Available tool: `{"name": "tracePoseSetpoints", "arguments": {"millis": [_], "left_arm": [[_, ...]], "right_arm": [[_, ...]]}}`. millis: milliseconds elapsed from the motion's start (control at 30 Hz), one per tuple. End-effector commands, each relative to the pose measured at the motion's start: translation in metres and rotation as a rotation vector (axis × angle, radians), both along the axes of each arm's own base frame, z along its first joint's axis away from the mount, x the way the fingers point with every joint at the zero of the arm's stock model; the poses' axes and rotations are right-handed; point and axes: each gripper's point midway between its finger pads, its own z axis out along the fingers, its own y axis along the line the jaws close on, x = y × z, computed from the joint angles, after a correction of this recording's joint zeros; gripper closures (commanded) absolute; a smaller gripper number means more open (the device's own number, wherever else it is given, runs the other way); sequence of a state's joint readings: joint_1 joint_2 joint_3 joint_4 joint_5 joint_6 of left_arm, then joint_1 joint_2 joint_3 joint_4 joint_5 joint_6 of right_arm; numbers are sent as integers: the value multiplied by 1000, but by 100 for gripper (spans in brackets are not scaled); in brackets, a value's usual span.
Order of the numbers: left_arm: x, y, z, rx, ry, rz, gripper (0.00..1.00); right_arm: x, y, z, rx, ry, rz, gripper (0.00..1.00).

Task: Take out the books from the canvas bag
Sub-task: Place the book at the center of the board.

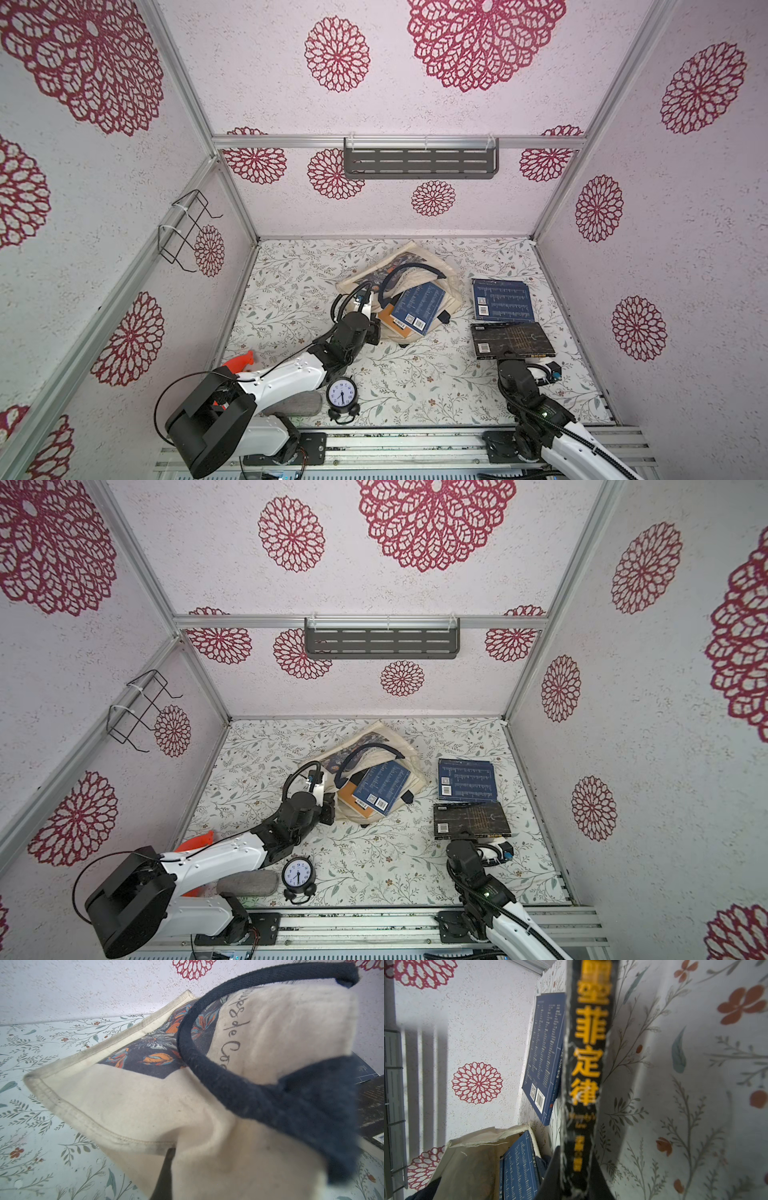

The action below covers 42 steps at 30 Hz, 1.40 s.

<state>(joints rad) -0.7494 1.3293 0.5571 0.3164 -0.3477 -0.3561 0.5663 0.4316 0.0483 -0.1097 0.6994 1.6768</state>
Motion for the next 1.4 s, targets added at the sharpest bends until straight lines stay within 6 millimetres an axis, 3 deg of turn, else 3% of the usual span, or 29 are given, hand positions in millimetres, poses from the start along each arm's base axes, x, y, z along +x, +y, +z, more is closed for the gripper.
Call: {"name": "tracePoseSetpoints", "arguments": {"millis": [0,233,467,900,1133,1367], "left_arm": [[5,-3,9,-5,-17,14,100],[5,-4,8,4,-17,12,100],[5,-5,7,8,-15,12,100],[5,-6,7,17,-16,10,100],[5,-6,7,18,-15,9,100],[4,-6,8,19,-16,7,100]], "right_arm": [[-5,-13,-17,9,37,-65,100],[3,-16,-29,48,68,-51,100],[11,-24,-31,33,81,-50,100],[38,-16,-34,30,160,107,100],[42,-22,-39,23,199,106,100],[42,-21,-40,41,201,119,78]]}}
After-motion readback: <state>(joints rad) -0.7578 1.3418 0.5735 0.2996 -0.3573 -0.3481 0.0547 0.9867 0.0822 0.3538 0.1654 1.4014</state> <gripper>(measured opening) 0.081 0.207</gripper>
